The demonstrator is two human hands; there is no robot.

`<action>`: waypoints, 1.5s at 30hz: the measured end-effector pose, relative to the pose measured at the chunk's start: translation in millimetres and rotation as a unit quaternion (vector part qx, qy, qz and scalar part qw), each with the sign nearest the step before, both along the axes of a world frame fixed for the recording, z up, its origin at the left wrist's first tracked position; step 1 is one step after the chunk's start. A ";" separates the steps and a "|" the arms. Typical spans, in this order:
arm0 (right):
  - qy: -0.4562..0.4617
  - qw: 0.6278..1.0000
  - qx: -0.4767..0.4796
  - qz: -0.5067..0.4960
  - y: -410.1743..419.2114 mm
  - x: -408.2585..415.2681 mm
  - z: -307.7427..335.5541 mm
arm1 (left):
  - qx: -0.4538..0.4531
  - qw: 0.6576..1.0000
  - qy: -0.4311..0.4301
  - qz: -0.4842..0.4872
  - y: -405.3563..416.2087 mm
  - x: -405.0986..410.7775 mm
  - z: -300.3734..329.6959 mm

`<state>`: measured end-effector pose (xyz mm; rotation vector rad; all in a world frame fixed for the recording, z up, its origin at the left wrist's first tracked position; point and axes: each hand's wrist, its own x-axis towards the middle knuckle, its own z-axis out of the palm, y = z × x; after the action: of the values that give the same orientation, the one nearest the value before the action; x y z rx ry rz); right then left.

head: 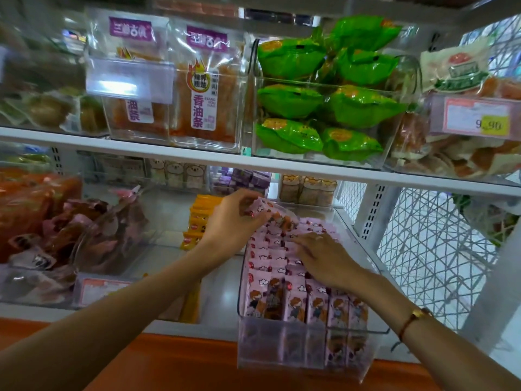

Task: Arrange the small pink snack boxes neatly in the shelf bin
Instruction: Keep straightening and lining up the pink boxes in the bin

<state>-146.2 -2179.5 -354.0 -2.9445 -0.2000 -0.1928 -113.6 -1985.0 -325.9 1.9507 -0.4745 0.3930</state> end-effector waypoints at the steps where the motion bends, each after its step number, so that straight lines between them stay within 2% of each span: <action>1: 0.004 1.000 0.007 0.002 -1.6 -2.0 -0.9 | 0.031 1.000 -0.006 -0.004 -2.3 3.8 1.0; 7: 0.004 1.000 0.015 0.026 -7.2 -13.5 -6.6 | 0.184 0.980 -0.029 -0.065 -11.2 22.1 14.6; 13: -0.010 0.999 0.025 0.038 -7.3 -15.0 -6.4 | 0.336 0.933 -0.028 -0.126 -39.5 44.1 19.9; 16: -0.032 0.999 0.025 0.036 -5.1 -22.6 -4.1 | 0.380 0.916 -0.032 -0.121 -56.0 55.8 2.0; 19: -0.104 0.993 0.012 0.055 -4.5 -44.1 -2.6 | 0.407 0.908 -0.040 -0.093 -63.0 62.9 -11.5; 21: -0.135 0.989 -0.006 0.060 -4.4 -59.9 -3.0 | 0.448 0.885 -0.012 -0.122 -63.8 65.5 -10.1; 24: -0.124 0.990 -0.003 0.064 0.6 -72.8 -2.4 | 0.476 0.862 0.043 -0.170 -61.0 60.0 -0.1; 27: -0.098 0.993 -0.005 0.064 7.2 -71.4 -0.3 | 0.502 0.853 -0.014 -0.143 -57.7 48.3 8.4; 29: -0.089 0.995 -0.005 0.054 9.6 -68.4 -1.8 | 0.483 0.865 -0.070 -0.118 -56.0 42.4 8.6; 34: -0.040 0.999 -0.017 0.010 6.1 -68.7 -17.6 | 0.474 0.872 -0.077 -0.094 -56.0 34.9 -2.4; 38: -0.051 0.999 -0.008 0.007 6.2 -66.9 -19.3 | 0.425 0.900 -0.083 -0.038 -57.2 30.6 -7.1; 41: -0.058 0.998 -0.001 0.007 6.3 -65.8 -20.9 | 0.312 0.949 -0.043 -0.017 -54.4 22.7 -2.8; 45: -0.053 0.999 0.008 0.009 4.4 -65.3 -22.9 | 0.077 0.997 0.015 0.017 -45.8 3.4 7.6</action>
<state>-211.5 -2175.1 -376.9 -2.9187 -0.2380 -0.3477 -110.2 -2030.8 -318.3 2.1128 -0.4635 0.3569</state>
